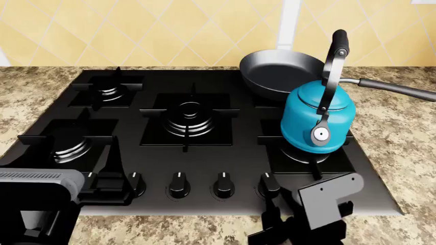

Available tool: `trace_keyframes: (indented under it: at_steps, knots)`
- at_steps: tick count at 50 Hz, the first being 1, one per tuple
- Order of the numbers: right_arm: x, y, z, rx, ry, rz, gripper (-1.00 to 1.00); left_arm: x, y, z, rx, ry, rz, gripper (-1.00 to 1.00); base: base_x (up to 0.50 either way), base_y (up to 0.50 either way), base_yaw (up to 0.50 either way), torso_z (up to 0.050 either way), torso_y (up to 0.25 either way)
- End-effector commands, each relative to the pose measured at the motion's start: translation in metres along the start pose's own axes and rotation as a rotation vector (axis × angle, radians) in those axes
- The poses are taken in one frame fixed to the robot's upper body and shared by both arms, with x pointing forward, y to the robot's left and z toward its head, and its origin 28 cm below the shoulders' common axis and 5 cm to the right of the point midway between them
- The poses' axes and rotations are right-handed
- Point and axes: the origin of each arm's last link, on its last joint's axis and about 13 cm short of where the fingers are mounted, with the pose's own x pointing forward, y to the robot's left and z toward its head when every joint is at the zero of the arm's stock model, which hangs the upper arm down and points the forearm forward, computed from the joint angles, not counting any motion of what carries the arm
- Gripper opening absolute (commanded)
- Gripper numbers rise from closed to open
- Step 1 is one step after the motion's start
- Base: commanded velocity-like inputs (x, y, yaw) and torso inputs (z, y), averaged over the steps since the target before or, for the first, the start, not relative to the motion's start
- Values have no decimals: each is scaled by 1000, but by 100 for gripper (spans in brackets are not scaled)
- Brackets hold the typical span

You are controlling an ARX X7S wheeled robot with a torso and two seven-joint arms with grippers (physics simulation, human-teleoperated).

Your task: Pick the kettle from the counter and place it on a stove burner. Then turn the burner on.

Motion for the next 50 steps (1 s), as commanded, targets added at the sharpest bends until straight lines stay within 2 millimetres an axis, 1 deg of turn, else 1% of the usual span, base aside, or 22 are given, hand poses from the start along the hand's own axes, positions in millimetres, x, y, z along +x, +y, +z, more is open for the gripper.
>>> trace_keyframes:
  at_steps: [1, 9, 21, 28, 33, 39, 50]
  knots:
    - [12, -21, 9, -120, -108, -84, -100, 1, 0, 0, -3, -1, 0, 100, 0, 0, 0, 0, 0]
    - [16, -27, 9, -134, -109, -94, -100, 0, 0, -1, -5, 1, 3, 100, 3, 0, 1, 0, 0]
    - [28, -34, 12, -136, -118, -109, -100, 0, 0, -3, -9, 5, 5, 100, 6, 1, 3, 0, 0]
    - [29, -38, 10, -153, -109, -117, -100, -1, 1, -5, -12, 7, 8, 100, 8, 1, 3, 0, 0]
    - [26, -41, 8, -166, -98, -119, -100, -1, 1, -5, -15, 9, 13, 100, 5, 0, 1, 0, 0]
    - [21, -44, 5, -226, -94, -69, -100, -1, 1, -5, -15, 8, 13, 100, 4, 0, 1, 0, 0]
    - [27, -56, 0, -263, -107, 1, -100, -1, 1, -6, -18, 11, 15, 100, 4, 0, 0, 0, 0]
